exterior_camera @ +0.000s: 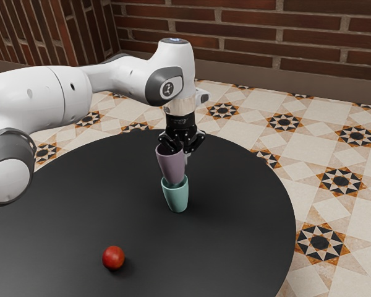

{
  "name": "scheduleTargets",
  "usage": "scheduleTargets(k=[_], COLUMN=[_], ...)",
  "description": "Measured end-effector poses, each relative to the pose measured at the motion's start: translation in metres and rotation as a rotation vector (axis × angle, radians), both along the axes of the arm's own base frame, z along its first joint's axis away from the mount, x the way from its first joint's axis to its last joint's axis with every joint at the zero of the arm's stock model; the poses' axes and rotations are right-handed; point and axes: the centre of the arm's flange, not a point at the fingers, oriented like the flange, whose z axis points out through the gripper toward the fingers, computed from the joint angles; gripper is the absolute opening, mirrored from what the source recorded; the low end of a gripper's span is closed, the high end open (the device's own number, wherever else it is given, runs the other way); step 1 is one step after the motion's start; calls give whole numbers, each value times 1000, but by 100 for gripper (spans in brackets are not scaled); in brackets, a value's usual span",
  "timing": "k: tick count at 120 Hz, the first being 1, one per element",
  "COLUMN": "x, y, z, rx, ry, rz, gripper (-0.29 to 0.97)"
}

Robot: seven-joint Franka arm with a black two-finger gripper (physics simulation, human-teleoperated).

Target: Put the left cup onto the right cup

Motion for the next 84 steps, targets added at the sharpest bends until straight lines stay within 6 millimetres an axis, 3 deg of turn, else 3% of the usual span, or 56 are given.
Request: scheduleTargets(k=[26,47,66,84], x=[0,0,-17,-54], y=[-1,1,14,35], z=[-1,6,86,168], rx=[-4,1,2,-1], ry=[-2,-14,-74,-115], rz=[0,2,-6,-149], gripper=[34,53,61,64])
